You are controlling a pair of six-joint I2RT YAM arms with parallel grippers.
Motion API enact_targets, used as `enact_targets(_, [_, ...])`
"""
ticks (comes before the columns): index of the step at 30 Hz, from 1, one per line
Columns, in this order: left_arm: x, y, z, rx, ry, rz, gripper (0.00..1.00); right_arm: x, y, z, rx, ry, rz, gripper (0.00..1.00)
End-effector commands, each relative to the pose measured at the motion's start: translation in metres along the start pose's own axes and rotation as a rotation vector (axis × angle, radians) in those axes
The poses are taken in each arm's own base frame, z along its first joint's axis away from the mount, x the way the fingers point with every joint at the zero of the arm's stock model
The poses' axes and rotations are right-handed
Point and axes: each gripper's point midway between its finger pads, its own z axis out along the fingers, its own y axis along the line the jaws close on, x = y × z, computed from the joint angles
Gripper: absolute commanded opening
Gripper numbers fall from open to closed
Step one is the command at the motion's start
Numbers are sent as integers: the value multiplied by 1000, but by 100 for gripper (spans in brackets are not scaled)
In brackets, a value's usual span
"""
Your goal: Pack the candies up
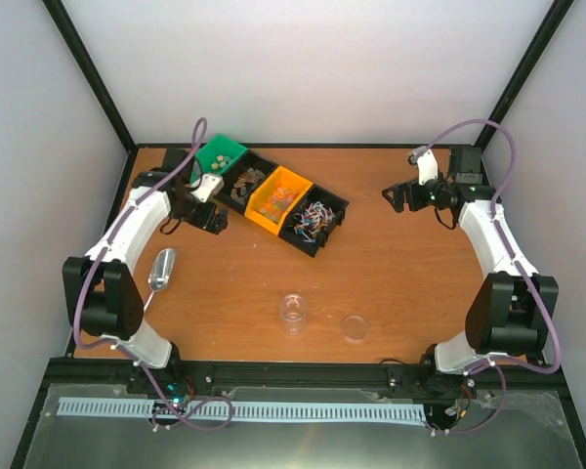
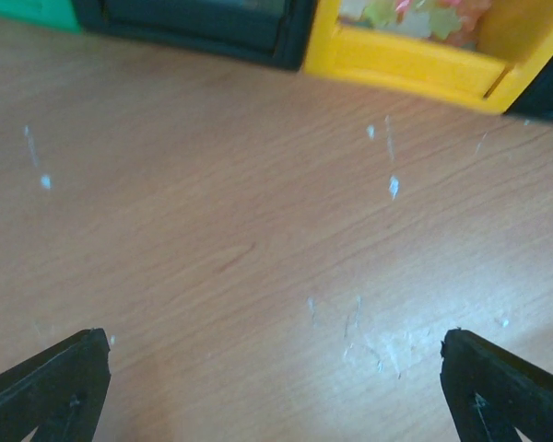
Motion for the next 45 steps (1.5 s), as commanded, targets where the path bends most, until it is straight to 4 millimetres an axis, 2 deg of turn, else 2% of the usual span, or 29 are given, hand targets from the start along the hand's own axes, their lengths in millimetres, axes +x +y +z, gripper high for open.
enact_targets(1, [24, 12, -27, 27, -33, -24, 100, -12, 8, -2, -40, -55, -25, 100])
enact_targets(5, [66, 31, -45, 31, -33, -40, 100, -14, 8, 4, -62, -59, -11, 100])
enact_targets(8, [102, 42, -46, 10, 5, -55, 100, -16, 7, 10, -81, -53, 3, 100])
enact_targets(13, [146, 55, -54, -53, -5, -48, 100, -18, 7, 21, -123, -25, 21, 100])
enact_targets(16, [172, 53, -49, -34, 6, -39, 100, -19, 5, 25, -143, -4, 55, 100])
enact_targets(20, [205, 52, -31, -28, 24, 14, 97, -28, 7, 26, -163, -23, 68, 100])
enact_targets(26, [218, 66, -2, -32, 31, 61, 95, -38, -12, 23, -88, -31, 135, 100])
enact_targets(31, [228, 82, 18, 29, 63, 3, 88, -50, -24, 6, -29, -79, 138, 100])
enact_targets(34, [235, 80, 27, 62, 84, 35, 84, -51, -27, 0, -16, -63, 125, 100])
enact_targets(41, [238, 83, 32, 31, 74, 51, 78, -48, -20, -5, -66, -66, 107, 100])
enact_targets(45, [235, 86, 32, 22, 64, 50, 68, -48, -19, -5, -73, -65, 106, 100])
